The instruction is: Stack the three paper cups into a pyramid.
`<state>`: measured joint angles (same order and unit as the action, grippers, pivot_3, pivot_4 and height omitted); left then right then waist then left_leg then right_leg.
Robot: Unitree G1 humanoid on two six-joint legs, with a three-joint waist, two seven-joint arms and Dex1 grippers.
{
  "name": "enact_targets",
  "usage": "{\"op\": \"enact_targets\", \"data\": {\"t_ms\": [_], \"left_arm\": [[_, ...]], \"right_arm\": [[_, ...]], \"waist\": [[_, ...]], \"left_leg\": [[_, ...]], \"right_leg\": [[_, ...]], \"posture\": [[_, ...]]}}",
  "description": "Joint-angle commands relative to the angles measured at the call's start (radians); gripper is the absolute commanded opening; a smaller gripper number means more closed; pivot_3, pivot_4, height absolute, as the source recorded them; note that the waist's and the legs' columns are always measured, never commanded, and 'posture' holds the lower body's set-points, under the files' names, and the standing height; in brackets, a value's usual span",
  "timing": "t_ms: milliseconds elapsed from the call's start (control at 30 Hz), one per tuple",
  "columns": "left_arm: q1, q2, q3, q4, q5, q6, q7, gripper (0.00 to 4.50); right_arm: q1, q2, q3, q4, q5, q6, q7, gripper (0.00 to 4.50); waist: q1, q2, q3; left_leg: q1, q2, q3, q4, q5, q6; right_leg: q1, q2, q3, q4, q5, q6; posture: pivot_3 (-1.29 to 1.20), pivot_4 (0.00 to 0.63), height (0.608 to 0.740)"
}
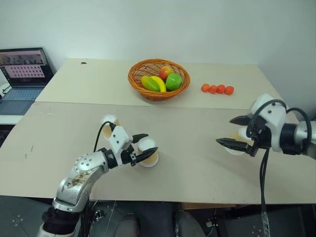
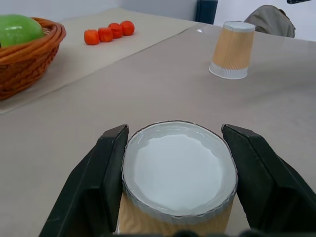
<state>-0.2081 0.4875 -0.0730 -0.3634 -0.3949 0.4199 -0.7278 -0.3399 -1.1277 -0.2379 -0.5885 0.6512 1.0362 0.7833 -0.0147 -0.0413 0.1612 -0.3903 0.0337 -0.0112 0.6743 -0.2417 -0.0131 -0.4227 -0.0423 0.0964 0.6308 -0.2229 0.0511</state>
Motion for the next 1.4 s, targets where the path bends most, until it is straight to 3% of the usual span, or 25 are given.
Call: {"op": "enact_targets", "data": {"t_ms": [33,167,567,1067,1400], "left_arm": [[-0.12,-0.032,-0.011,0.043,0.028,-0.018,0.03,2.6],[-0.33,-0.082,-0.062,0.195,0.081,-0.041,0.013,2.6],[-0.614,-0.24,-0.135,0.609,0.126,-0.19,-0.146,2.6],[-0.663,-0.332,-0.194,0.707,0.147,-0.223,-0.304,2.6],[-0.677,-0.386,-0.232,0.913,0.244,-0.403,-0.324,2.6]], "right_arm": [[-0.014,-0.015,-0.05,-0.025,0.008,0.006,-0.014,4.5],[0.012,-0.007,-0.095,-0.061,0.021,0.041,-0.037,4.5],[0.111,0.089,-0.245,-0.233,0.1,0.188,-0.175,4.5],[0.15,0.15,-0.33,-0.346,0.204,0.285,-0.294,4.5],[0.159,0.165,-0.379,-0.385,0.272,0.32,-0.36,4.5]], "waist": [[0.003,0.0,0.0],[0.011,0.0,0.0],[0.004,0.0,0.0],[0.001,0.0,0.0],[0.001,0.0,0.0]], "left_leg": [[0.0,0.0,0.0,0.0,0.0,0.0],[-0.002,-0.001,-0.001,0.003,0.0,0.0],[-0.006,-0.001,-0.002,0.003,-0.001,0.001],[-0.006,-0.001,-0.002,0.004,-0.001,0.001],[-0.006,-0.001,-0.002,0.004,-0.001,0.002]], "right_leg": [[0.0,0.0,0.0,0.0,0.0,0.0],[0.0,0.0,-0.001,-0.001,0.002,0.002],[-0.001,0.0,-0.001,-0.003,0.004,0.0],[-0.001,0.0,0.0,-0.003,0.002,0.003],[-0.001,0.0,0.0,-0.002,0.002,0.003]], "posture": [[0.0,0.15,0.734],[0.0,0.15,0.734],[0.0,0.15,0.734],[0.0,0.15,0.734],[0.0,0.15,0.734]]}}
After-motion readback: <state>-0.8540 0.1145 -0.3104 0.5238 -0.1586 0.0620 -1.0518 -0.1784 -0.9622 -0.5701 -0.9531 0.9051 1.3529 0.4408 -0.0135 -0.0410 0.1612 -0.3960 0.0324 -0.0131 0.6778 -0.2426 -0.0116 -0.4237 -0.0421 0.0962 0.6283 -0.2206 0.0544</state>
